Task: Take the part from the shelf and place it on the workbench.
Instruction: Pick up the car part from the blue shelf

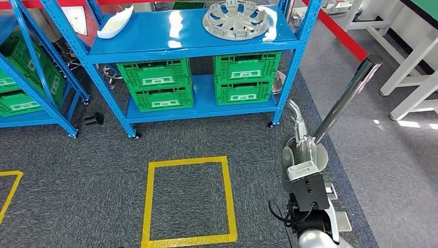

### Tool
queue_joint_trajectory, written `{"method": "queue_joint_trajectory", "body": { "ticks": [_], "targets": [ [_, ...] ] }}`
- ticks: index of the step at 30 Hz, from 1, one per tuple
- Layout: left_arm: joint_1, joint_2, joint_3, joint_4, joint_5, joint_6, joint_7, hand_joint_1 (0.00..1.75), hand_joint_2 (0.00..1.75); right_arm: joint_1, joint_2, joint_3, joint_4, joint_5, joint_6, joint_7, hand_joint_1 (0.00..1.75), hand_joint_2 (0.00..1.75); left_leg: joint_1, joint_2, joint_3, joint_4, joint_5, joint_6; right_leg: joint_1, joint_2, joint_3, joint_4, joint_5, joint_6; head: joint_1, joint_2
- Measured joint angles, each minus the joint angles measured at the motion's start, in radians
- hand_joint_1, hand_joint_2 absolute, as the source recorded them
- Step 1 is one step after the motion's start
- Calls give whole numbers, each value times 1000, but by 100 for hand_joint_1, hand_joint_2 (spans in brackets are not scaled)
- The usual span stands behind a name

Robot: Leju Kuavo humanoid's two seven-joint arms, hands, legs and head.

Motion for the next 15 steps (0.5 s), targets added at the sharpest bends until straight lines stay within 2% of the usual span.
{"method": "queue_joint_trajectory", "body": {
  "ticks": [2, 4, 5, 7, 8, 9, 10, 11, 12, 13, 14, 15],
  "targets": [
    [-1, 0, 0, 0, 0, -1, 0, 0, 0, -1, 0, 0, -1, 0, 0, 1, 0, 0, 3, 0, 8, -23, -15, 12, 0, -2, -4, -3, -5, 11, -1, 0],
    [-2, 0, 0, -1, 0, -2, -1, 0, 0, -5, 0, -1, -2, 0, -1, 0, 0, 0, 9, -1, 22, -47, -24, 21, 0, -5, -23, 31, -24, 22, 7, 0],
    [-2, 0, -1, -2, 0, -2, -1, 0, 0, -7, 0, -1, -2, 0, -1, 0, 0, 0, 12, -2, 28, -54, -28, 25, 0, -6, -50, 80, -43, 26, 13, 0],
    [-1, 0, -1, -2, 0, -3, -1, 0, 0, -8, 0, -1, -1, 0, -1, 0, 0, 0, 12, -2, 38, -58, -36, 30, -1, -6, -132, 210, -80, 30, 24, 0],
    [0, -1, -1, -2, 1, -3, -1, 0, 0, -7, 0, -1, 0, 0, -1, 0, 0, 0, 11, -2, 45, -57, -41, 30, -1, -6, -168, 258, -83, 32, 27, 0],
    [2, -1, -1, -2, 1, -3, 0, 0, 0, -6, 0, -1, 0, 0, -1, 0, 0, 0, 11, -3, 53, -57, -48, 30, -1, -6, -190, 272, -65, 31, 30, 0],
    [2, -1, -1, -2, 2, -3, 0, 0, 0, -6, 0, -1, 1, -1, -1, 0, 0, 0, 10, -3, 64, -57, -56, 29, -1, -6, -193, 250, -27, 30, 33, 0],
    [2, -1, -1, -2, 2, -3, 0, 0, 0, -6, 0, -1, 1, -1, -1, 0, 0, 0, 10, -4, 77, -56, -65, 27, 0, -7, -180, 194, 26, 27, 37, 0],
    [2, -1, -1, -1, 2, -3, 0, 0, 0, -6, 0, -1, 1, -1, -1, 0, 0, 0, 10, -4, 86, -57, -73, 24, 0, -7, -162, 136, 67, 22, 39, 0],
    [1, -1, -1, -1, 2, -3, 0, 0, 0, -6, 0, -1, 1, -1, -1, 0, 0, 0, 9, -5, 94, -57, -81, 19, 3, -8, -142, 84, 94, 17, 41, 0],
    [0, -2, -1, -1, 2, -3, 0, 0, 0, -7, 0, -1, 1, -1, -1, 0, 0, 0, 8, -4, 97, -57, -87, 14, 5, -8, -128, 48, 100, 11, 43, 0],
    [0, -2, -1, -1, 3, -3, 0, 0, 0, -7, 0, -1, 1, -1, -1, 0, 0, 0, 7, -4, 97, -58, -90, 8, 8, -7, -121, 35, 90, 5, 43, 0]
  ]
}}
